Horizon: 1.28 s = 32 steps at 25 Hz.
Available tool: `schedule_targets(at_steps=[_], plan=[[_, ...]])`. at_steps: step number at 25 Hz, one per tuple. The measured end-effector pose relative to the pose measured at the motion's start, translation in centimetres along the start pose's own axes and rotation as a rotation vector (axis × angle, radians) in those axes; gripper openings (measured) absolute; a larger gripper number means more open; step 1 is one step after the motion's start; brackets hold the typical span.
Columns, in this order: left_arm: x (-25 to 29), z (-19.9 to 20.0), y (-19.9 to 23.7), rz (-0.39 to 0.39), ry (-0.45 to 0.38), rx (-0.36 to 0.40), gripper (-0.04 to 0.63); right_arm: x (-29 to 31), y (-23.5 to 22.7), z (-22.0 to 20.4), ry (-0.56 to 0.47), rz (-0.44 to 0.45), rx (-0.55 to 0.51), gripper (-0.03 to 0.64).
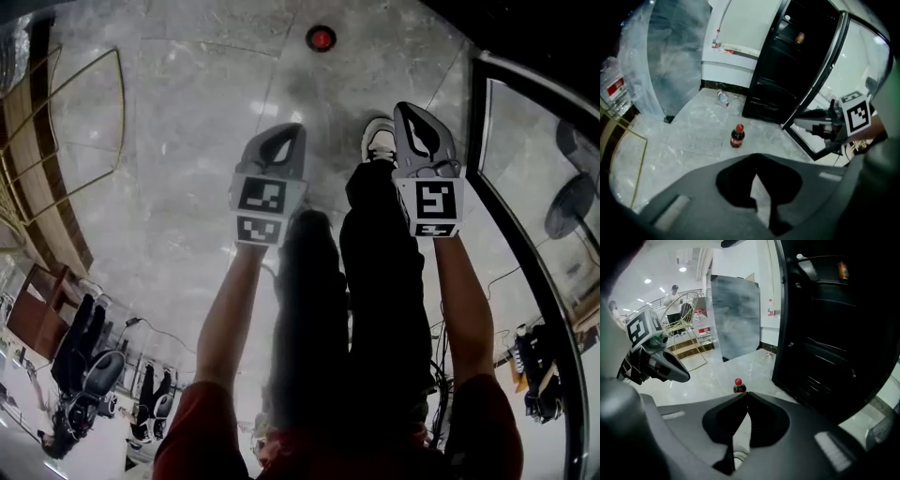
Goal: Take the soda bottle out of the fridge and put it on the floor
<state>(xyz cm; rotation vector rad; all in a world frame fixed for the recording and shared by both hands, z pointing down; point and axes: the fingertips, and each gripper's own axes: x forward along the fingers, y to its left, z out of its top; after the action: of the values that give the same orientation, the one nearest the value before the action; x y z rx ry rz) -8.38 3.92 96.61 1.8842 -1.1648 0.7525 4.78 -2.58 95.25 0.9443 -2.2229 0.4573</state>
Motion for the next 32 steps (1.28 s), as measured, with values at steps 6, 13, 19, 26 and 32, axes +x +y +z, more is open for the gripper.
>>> schedule_targets(at_steps=[6, 13, 19, 26, 32], plan=[[-10.9, 7.9, -5.3, -0.005, -0.022, 0.053, 0.002, -11.9, 0.5, 7.2, 0.019, -0.035, 0.070, 0.002], [-23.2, 15.8, -10.6, 0.001, -0.061, 0.065, 0.002, -23.5, 2.1, 15.8, 0.015, -0.042, 0.094, 0.002], [-32.5, 20.0, -14.7, 0.004, -0.066, 0.085, 0.001, -31.7, 3.6, 23.7, -0.032, -0.044, 0.151, 0.002], [-38.6, 24.7, -20.5, -0.026, -0.082, 0.126, 0.000, -40.6, 2.3, 29.3, -0.068, -0.117, 0.194, 0.002], [-40.6, 28.8, -22.4, -0.035, -0.100, 0.121, 0.000, -44.6, 0.1, 31.0, 0.005, -0.138, 0.268, 0.002]])
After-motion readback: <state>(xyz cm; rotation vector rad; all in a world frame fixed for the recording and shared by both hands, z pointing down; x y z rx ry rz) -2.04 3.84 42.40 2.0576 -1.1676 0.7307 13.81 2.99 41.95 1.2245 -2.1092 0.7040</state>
